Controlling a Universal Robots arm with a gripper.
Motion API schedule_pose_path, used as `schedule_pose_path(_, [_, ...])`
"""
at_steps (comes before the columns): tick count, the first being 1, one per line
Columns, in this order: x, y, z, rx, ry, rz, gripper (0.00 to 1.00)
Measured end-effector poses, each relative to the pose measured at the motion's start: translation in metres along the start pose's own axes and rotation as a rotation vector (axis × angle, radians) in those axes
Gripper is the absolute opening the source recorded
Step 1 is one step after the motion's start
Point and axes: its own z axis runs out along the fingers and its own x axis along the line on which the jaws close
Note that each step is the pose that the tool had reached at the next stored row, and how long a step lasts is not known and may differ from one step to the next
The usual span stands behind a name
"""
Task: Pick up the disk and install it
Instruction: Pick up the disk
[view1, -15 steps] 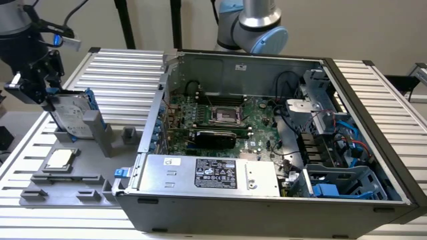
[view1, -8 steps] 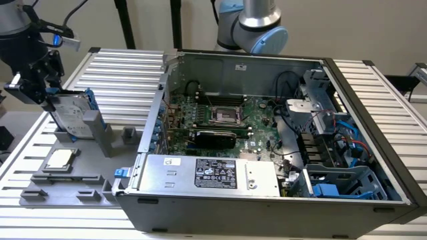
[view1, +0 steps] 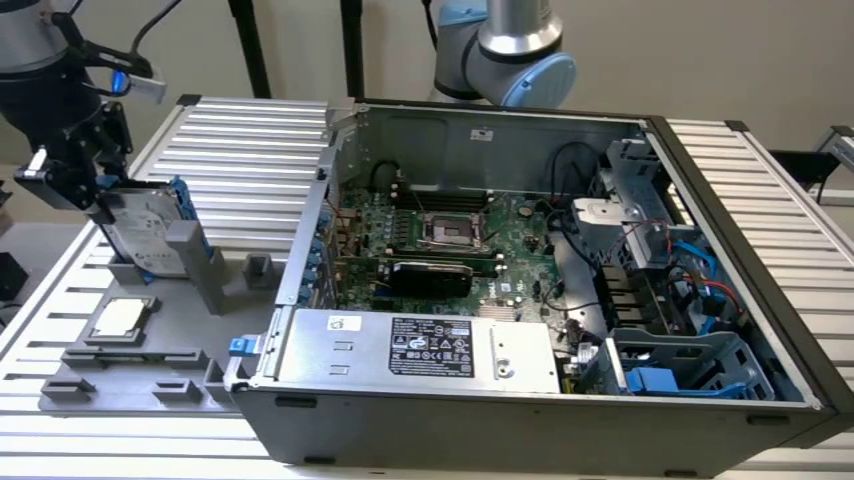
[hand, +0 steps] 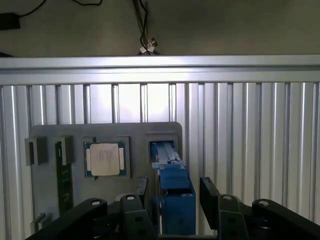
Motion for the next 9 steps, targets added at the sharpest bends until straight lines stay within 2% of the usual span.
schedule_pose_path(4, [0.0001,-0.0005,0.0003,-0.0002,0.0001,0.0,0.52])
schedule_pose_path(5, [0.0001,-0.0007,0.0003,-0.0001,0.0001,0.0,0.45])
schedule_pose_path(6, [0.0002,-0.0009,0.0002,-0.0002,0.0001,0.0,0.45])
schedule_pose_path(7, [0.0002,-0.001,0.0003,-0.0001,0.0001,0.0,0.38])
schedule_pose_path(9, [0.0003,-0.0012,0.0002,-0.0002,0.0001,0.0,0.38])
